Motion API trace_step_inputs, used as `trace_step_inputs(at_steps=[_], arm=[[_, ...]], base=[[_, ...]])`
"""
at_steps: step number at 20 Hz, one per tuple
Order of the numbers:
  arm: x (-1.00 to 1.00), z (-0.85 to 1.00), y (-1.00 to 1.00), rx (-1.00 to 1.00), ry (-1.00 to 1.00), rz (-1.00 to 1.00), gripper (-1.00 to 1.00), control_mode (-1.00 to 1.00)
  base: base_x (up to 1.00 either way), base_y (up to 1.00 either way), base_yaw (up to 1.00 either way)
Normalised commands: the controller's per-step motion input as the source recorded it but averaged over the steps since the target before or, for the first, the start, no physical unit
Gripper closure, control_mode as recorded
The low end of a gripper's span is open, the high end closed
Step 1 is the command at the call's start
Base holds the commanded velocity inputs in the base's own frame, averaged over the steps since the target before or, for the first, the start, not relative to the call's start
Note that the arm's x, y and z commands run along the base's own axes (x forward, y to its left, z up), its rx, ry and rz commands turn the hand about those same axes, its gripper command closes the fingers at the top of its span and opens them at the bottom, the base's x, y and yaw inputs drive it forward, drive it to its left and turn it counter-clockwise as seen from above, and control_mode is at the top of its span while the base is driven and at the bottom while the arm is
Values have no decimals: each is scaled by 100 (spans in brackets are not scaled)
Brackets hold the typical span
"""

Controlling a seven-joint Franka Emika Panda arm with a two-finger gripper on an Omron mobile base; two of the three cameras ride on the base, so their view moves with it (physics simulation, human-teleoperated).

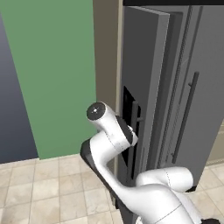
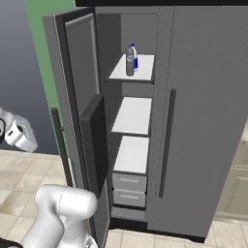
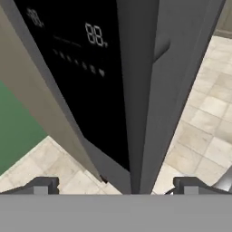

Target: Take the bottled waters from the counter and place them in the freezer to freeze. Close the freezer door after placing the bottles.

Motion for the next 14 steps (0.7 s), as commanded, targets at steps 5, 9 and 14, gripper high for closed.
trace_step_inputs(at_steps=[5,9,14], arm=[[26,-35,-10,-5,0,-23,-100,-100],[16,-20,0,-7,-3,-21,-100,-100],[4,-5,0,-18,-1,-19,-100,-100]], base=[[0,0,0],[0,0,0],[0,0,0]])
